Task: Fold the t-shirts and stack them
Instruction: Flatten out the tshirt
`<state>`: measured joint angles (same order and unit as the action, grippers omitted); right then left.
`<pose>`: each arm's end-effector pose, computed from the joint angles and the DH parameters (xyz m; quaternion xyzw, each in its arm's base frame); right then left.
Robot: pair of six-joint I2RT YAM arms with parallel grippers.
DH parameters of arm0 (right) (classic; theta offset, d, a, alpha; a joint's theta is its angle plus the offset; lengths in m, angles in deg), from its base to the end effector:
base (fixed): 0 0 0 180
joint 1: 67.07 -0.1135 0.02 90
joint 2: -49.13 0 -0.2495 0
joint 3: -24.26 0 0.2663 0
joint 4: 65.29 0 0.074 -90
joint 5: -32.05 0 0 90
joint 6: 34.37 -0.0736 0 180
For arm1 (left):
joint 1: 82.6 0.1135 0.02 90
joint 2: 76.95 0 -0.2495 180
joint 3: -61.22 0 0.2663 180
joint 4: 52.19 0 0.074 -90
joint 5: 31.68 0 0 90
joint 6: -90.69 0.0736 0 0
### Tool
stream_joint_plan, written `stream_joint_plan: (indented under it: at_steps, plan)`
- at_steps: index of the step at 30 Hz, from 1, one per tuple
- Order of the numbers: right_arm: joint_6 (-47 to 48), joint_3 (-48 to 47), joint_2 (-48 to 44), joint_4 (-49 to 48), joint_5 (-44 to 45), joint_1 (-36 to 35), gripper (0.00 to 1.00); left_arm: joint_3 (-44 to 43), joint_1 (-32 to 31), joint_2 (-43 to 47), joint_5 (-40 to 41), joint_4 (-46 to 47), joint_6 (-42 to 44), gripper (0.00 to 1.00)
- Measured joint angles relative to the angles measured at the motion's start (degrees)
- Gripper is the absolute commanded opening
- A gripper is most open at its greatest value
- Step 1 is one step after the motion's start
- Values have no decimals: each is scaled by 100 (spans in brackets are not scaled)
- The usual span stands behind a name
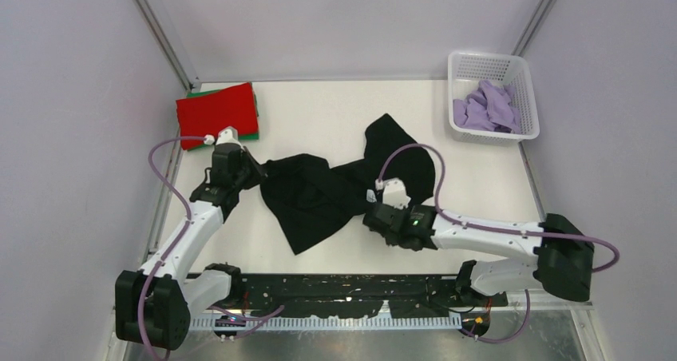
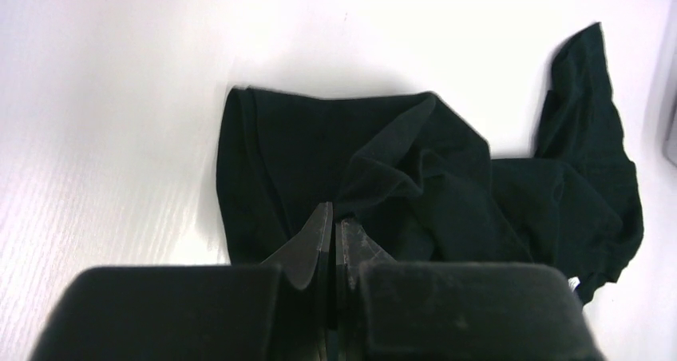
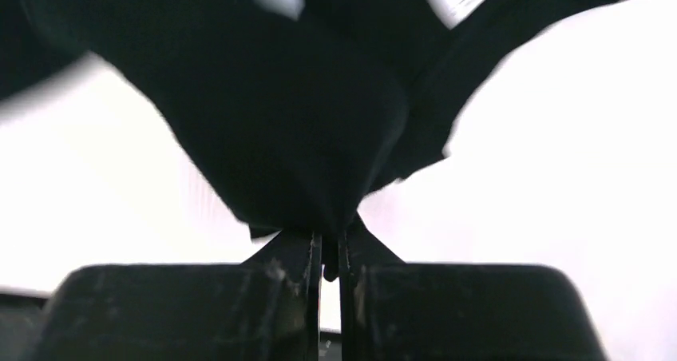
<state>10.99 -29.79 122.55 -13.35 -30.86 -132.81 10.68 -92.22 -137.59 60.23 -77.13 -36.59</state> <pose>0.1311 0.2094 0.1321 -0.1383 0.9500 -0.0023 0.2799 0.2771 -0.0445 0.1995 -0.2195 0.8595 -0.1700 0.4292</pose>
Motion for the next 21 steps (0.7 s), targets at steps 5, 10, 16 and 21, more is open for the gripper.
stream_joint_plan:
  at_steps: [5,10,16,21]
  plan:
    - [723,-763,-1001,232,1322,1207,5,-551,0,105,24,-308,50,0]
    - [2465,-1810,-1582,-457,2409,2140,5,-1690,0,457,48,-538,247,0]
    - [4782,-2931,-2420,-1716,2312,2389,5,-2837,0,1591,48,-623,540,0]
    - [5746,-4833,-2435,-1655,1515,2393,5,-3801,0,2227,-208,-697,778,0]
